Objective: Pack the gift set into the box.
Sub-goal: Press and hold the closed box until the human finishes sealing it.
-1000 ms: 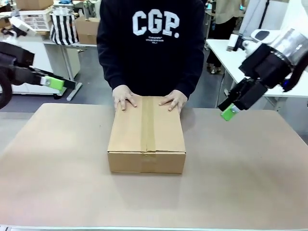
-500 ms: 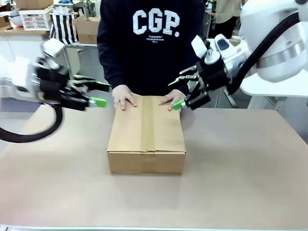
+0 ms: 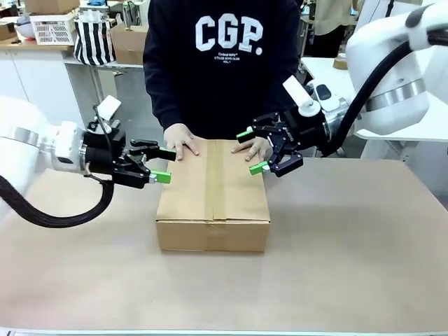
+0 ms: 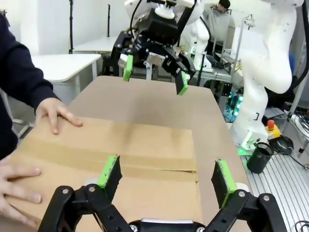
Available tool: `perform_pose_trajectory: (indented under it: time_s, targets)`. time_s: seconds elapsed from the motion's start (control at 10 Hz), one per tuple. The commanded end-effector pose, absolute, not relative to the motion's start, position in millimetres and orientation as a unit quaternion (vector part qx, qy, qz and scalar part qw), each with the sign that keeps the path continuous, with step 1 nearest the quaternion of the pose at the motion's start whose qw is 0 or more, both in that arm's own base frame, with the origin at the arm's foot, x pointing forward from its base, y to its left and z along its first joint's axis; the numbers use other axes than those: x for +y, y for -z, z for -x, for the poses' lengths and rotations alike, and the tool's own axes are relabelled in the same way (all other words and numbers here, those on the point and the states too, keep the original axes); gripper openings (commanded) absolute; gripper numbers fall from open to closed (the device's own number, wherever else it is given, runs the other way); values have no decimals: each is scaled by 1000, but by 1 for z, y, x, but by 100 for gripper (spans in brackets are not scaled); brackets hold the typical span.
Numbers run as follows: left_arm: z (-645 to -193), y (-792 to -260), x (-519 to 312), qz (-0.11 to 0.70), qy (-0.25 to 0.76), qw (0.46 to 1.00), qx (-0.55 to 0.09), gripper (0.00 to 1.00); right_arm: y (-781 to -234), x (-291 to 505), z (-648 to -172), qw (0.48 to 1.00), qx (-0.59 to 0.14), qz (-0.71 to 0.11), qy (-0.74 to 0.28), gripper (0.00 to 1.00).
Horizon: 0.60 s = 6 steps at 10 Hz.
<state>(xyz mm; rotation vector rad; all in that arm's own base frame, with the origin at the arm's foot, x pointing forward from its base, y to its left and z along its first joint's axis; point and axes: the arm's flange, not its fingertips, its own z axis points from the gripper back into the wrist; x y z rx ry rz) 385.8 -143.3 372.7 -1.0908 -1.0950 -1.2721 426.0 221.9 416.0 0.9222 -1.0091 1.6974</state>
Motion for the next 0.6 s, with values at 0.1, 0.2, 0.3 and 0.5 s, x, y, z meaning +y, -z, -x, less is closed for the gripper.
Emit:
perform_pose_trajectory:
  time_s: [0.1,0.2,0.3,0.5]
  targets:
    - [-395,-350,-151,378,549,553,-500,100,-391,223,-444,582,-363,-355,-635,100]
    - [-397,-331,-159,391,560,543,-488,100,-367,226,-451,615,-351,-354,-612,100]
    - [-398,-321,-163,373,582,542,-478,100,-347,229,-453,637,-350,-335,-599,100]
    - [-400,-312,-170,376,594,528,-476,100,-328,232,-454,642,-335,-347,-595,100]
